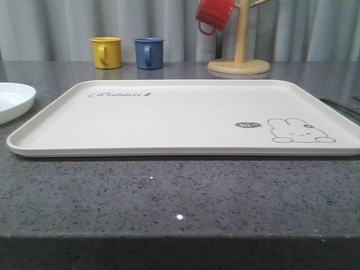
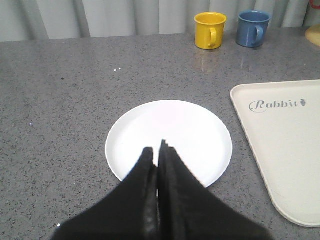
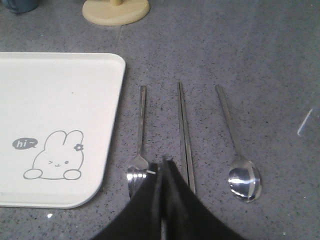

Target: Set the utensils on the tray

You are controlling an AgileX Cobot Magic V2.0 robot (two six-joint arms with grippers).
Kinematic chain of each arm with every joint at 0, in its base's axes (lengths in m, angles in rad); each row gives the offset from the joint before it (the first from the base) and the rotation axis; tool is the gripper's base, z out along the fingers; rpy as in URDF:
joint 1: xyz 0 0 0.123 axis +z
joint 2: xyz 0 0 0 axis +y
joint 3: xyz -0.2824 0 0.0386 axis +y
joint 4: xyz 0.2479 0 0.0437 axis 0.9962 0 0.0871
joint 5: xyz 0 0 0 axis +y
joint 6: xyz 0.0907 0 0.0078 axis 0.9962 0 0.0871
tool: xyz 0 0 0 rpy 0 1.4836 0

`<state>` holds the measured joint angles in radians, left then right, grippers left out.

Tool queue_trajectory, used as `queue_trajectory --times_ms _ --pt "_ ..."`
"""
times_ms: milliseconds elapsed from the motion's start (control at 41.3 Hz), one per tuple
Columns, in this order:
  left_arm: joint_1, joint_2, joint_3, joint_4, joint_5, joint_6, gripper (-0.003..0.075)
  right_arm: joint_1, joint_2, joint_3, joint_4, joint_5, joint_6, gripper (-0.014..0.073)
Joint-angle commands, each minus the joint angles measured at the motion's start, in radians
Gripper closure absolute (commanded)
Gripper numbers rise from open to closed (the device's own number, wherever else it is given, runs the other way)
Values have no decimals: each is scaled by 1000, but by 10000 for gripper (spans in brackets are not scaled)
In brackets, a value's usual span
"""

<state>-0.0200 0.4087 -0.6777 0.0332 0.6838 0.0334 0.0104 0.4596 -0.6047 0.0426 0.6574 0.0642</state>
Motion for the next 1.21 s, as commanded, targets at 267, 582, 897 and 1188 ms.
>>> queue_trajectory --times_ms 267,582,897,1188 --pt "0 23 -24 0 -70 -13 636 -5 20 -34 -11 -60 -5 443" --pt "0 87 -29 10 -44 -13 226 -5 20 -34 -11 -61 -5 104" --pt "38 529 -233 76 139 -13 226 -5 20 -34 -11 -61 -5 104" --pt "239 793 -386 -106 180 153 226 -5 20 -34 -11 -61 -5 104"
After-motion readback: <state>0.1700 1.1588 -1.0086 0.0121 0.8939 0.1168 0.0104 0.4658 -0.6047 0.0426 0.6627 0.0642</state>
